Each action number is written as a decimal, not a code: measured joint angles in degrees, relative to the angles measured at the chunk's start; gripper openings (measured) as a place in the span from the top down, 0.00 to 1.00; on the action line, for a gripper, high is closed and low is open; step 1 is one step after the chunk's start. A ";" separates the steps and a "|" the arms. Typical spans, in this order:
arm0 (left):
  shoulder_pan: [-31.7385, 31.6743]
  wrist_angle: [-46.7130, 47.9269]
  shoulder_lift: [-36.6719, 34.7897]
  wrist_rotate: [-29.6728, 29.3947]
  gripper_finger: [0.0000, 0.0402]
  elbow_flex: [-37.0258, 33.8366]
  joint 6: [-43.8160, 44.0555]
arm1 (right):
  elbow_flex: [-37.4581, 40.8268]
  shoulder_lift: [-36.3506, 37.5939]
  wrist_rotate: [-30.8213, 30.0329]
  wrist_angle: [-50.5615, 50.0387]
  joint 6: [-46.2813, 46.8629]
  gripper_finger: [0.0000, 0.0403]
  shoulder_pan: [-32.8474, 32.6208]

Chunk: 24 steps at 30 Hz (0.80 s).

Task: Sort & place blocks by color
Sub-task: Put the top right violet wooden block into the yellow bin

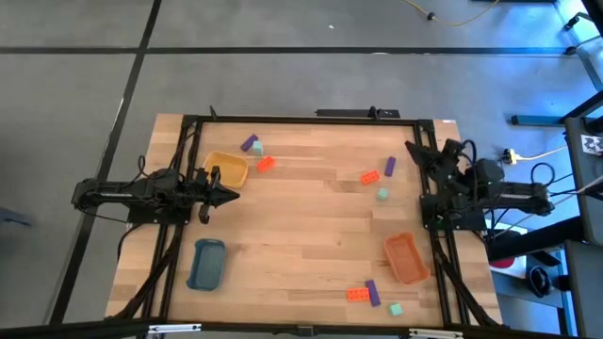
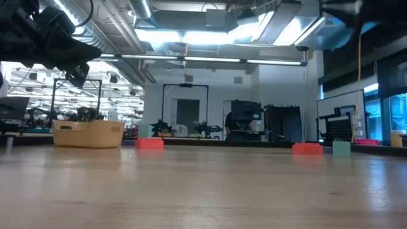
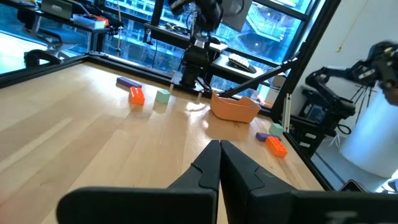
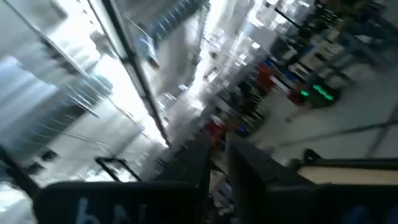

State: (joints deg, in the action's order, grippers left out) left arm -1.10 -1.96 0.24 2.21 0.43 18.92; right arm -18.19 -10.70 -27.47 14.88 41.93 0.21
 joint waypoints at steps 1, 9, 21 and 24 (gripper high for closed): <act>0.01 0.00 0.01 -0.02 1.00 0.00 0.00 | -3.27 -2.63 -0.76 -3.26 0.02 0.84 0.00; 0.00 0.00 -0.02 -0.02 1.00 0.02 0.00 | -30.60 -27.66 -6.34 -42.26 10.66 0.73 1.04; 0.02 0.00 0.00 0.01 1.00 0.02 0.00 | -47.64 -50.41 1.19 -81.45 28.96 0.44 12.73; 0.02 0.00 0.01 -0.01 1.00 0.02 0.00 | -46.79 -52.53 6.19 -83.23 28.34 0.39 15.51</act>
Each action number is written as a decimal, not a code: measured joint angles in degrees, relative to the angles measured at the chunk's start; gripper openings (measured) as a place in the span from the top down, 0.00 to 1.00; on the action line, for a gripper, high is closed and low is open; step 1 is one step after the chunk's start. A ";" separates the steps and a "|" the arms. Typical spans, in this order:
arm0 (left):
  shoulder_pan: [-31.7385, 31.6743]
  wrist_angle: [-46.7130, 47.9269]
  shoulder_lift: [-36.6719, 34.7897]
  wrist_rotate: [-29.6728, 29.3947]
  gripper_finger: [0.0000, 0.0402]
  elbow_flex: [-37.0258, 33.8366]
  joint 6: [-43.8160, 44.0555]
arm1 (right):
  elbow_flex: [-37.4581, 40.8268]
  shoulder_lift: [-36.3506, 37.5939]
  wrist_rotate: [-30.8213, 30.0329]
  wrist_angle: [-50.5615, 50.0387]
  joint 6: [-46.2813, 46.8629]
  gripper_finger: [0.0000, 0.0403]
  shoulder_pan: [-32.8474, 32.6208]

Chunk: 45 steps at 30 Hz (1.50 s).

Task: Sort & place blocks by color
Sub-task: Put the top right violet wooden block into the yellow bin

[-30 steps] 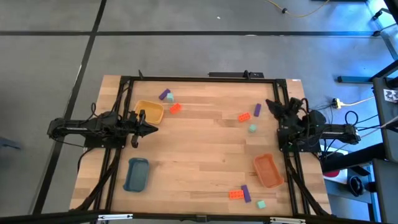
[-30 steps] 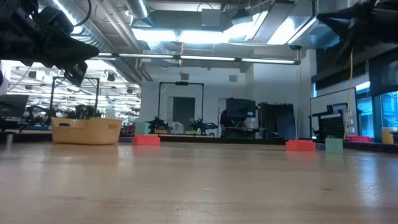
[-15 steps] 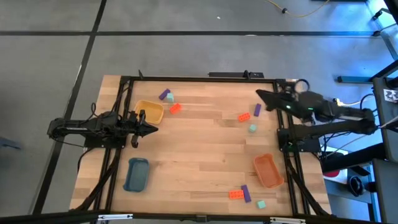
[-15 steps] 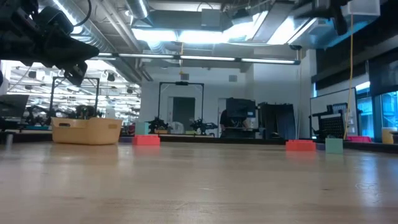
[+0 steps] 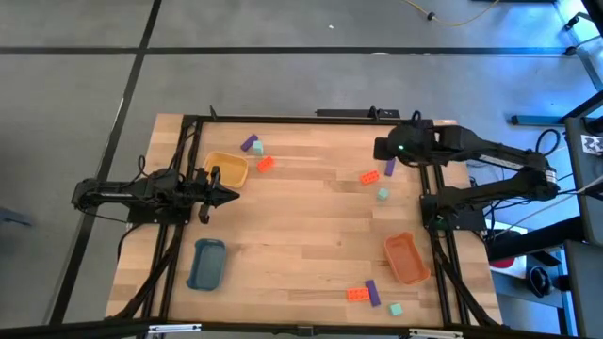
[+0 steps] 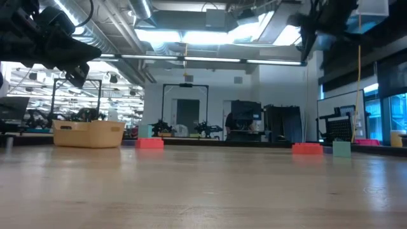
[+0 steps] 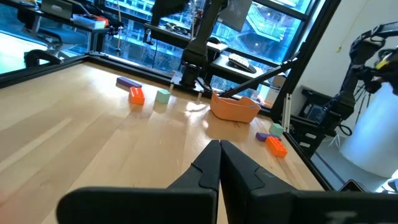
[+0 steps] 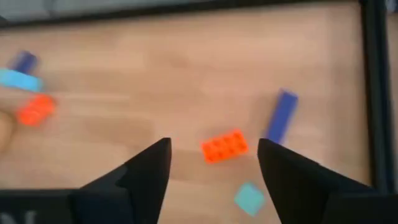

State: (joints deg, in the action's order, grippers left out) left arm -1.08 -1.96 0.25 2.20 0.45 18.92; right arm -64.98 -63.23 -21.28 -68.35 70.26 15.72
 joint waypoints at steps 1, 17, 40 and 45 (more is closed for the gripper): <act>-0.01 0.00 -0.02 0.02 1.00 -0.02 0.00 | 0.41 -0.64 0.80 -0.99 0.02 0.38 0.76; 0.00 0.00 -0.02 0.00 1.00 -0.02 0.00 | 2.70 -2.35 1.93 -2.85 -3.33 0.37 11.00; 0.00 0.00 -0.01 0.01 1.00 -0.01 0.00 | 28.63 -3.90 2.58 23.72 6.18 0.37 15.57; -0.02 0.00 -0.02 0.02 1.00 0.00 0.00 | 33.56 -3.90 0.10 29.55 7.35 0.37 16.39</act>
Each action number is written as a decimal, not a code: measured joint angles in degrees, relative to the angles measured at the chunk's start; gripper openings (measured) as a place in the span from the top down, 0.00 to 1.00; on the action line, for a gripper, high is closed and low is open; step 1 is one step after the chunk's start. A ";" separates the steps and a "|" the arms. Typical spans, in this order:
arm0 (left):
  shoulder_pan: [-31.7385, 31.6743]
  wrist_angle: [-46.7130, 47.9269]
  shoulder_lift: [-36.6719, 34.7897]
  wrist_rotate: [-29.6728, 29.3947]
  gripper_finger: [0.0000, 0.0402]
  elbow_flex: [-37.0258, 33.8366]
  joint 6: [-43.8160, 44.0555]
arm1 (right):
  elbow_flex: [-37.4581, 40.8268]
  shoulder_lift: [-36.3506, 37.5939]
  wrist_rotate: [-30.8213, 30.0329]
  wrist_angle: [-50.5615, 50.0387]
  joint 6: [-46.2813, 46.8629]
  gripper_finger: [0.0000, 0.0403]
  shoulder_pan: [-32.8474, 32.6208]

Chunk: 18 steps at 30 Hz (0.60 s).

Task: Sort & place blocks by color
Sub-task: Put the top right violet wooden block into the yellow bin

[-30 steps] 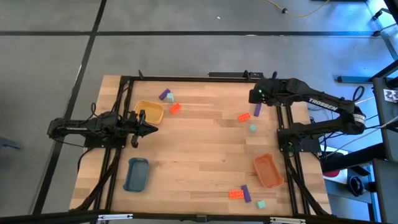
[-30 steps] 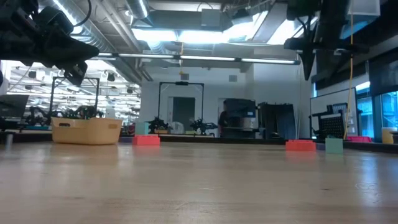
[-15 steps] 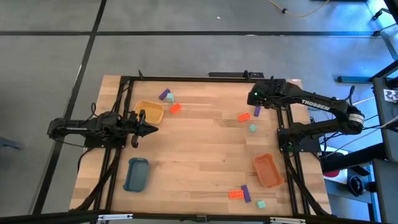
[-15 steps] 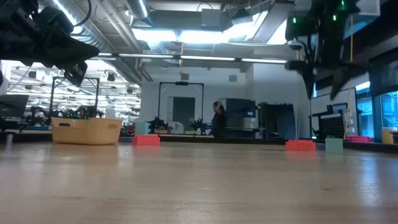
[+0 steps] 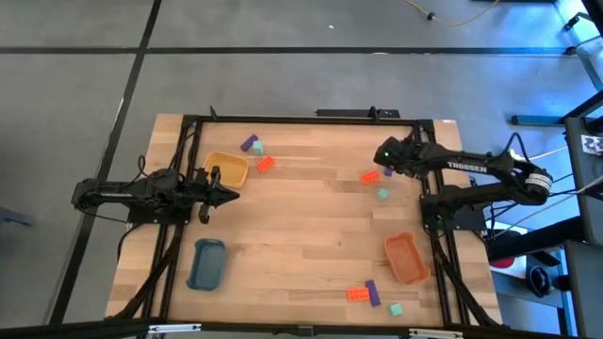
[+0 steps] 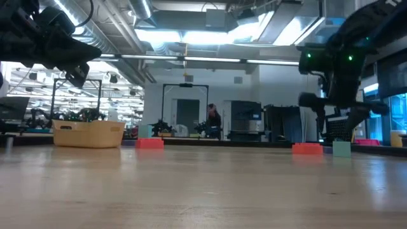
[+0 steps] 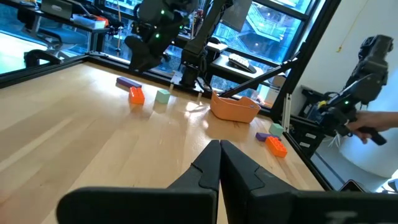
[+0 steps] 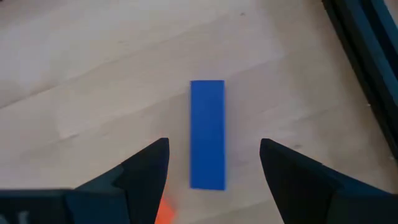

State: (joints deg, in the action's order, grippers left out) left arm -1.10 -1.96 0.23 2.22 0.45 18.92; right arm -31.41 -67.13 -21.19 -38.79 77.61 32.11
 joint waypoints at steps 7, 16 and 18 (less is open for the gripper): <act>0.02 0.00 0.00 0.00 1.00 0.00 0.00 | 4.95 0.00 -0.16 6.64 0.09 0.37 2.10; 0.02 0.00 0.00 -0.01 1.00 -0.01 0.00 | 5.48 -0.76 -0.29 10.74 -2.68 0.37 2.28; 0.00 0.00 0.02 0.00 1.00 -0.02 0.00 | 5.48 -2.22 -0.13 11.68 -3.79 0.37 2.28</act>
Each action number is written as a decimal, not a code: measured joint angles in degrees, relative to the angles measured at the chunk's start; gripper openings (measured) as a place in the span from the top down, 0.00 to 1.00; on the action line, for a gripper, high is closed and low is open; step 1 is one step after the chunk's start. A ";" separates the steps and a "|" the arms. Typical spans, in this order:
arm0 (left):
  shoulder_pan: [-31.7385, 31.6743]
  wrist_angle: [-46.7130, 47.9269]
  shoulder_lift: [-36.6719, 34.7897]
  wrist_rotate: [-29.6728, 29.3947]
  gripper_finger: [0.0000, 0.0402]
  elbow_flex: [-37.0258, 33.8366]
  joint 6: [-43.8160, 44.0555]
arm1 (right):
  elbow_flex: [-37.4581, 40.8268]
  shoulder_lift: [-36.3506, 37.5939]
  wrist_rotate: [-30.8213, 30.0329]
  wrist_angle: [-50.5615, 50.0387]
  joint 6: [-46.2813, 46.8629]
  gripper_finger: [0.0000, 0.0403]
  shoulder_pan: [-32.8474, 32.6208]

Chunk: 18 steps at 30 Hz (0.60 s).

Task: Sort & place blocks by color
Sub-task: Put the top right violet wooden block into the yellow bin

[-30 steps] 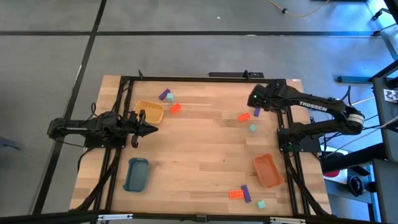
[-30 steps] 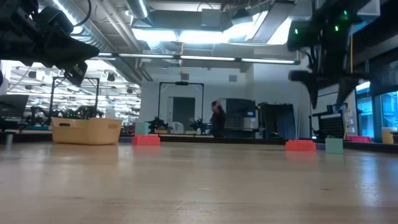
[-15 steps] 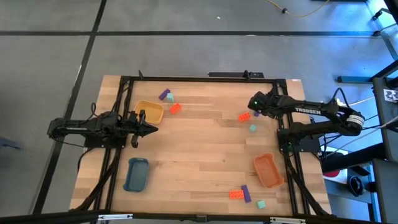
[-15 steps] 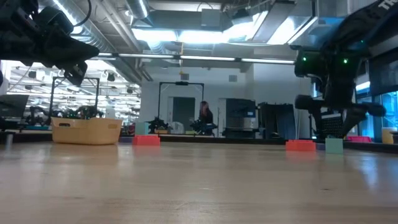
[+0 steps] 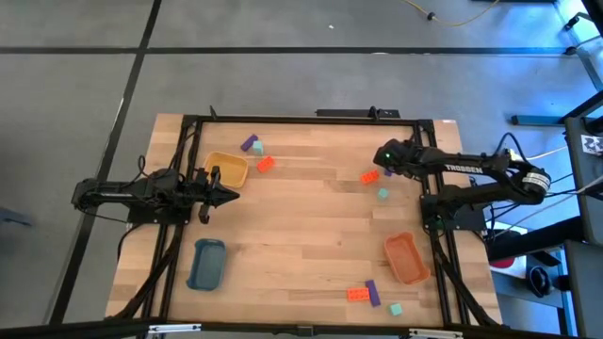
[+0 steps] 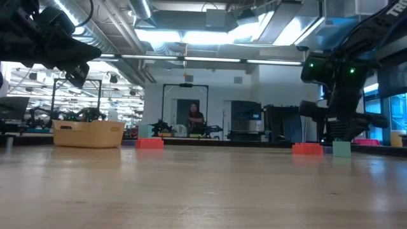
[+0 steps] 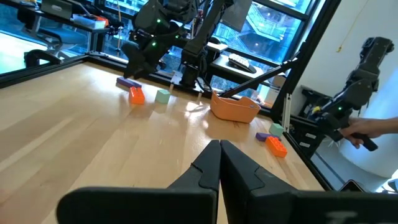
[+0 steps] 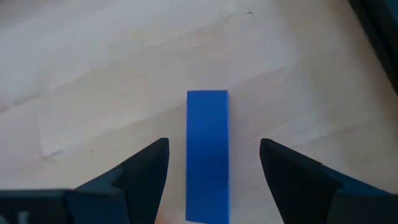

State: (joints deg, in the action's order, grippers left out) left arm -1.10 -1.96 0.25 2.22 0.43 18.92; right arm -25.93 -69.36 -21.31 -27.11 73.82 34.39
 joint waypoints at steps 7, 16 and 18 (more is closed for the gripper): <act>0.00 0.00 0.00 0.00 1.00 0.01 0.00 | -0.21 -5.43 0.58 0.35 -2.30 0.37 -0.04; 0.01 0.00 -0.02 0.00 1.00 0.00 0.00 | -0.24 -6.49 0.35 -0.03 -2.40 0.38 -0.06; 0.02 0.00 -0.02 -0.02 1.00 0.02 0.00 | -0.22 -6.50 0.49 -0.18 -2.41 0.40 -0.04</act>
State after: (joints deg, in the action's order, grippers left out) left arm -1.08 -1.96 0.23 2.20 0.45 18.92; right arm -26.15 -75.85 -20.83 -27.30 71.42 34.35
